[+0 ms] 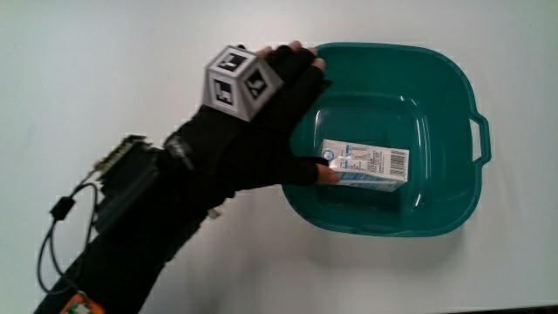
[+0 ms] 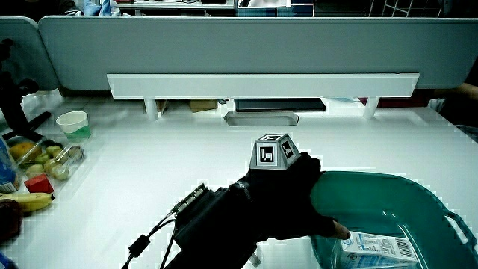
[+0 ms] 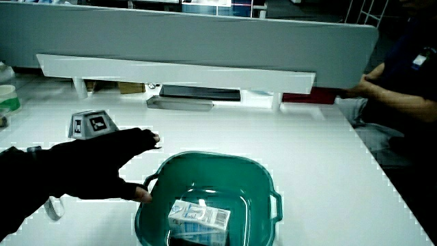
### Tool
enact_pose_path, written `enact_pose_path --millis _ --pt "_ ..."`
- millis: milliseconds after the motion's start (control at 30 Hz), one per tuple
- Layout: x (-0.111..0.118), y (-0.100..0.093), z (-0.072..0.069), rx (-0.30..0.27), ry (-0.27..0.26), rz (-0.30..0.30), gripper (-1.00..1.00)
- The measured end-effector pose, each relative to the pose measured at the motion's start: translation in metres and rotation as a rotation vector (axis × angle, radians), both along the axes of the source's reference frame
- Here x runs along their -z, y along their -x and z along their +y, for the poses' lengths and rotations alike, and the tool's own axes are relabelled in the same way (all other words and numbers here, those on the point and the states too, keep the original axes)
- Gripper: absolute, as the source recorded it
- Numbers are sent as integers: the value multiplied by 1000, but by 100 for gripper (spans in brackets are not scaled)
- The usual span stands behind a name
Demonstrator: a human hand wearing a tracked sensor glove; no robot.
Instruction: Pick milk from plate
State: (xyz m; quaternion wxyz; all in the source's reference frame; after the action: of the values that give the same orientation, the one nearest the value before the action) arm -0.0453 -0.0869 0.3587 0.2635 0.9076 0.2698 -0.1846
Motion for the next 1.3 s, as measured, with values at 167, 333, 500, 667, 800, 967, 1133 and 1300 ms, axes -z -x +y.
enact_pose_path --millis 167,333,500,667,800,967,1133,1300 --pt "-2 -16 4 -11 95 4 0" --pt "-4 -30 9 -28 125 -19 0" --pt "-15 -43 12 -41 132 -34 0" --pt "-22 -53 16 -59 152 -61 0" --pt "-30 -61 18 -75 157 -71 0" --pt "-33 -68 23 -80 189 -102 0" --pt "-40 -73 24 -92 203 -121 0" --pt "-42 -77 26 -102 208 -135 0"
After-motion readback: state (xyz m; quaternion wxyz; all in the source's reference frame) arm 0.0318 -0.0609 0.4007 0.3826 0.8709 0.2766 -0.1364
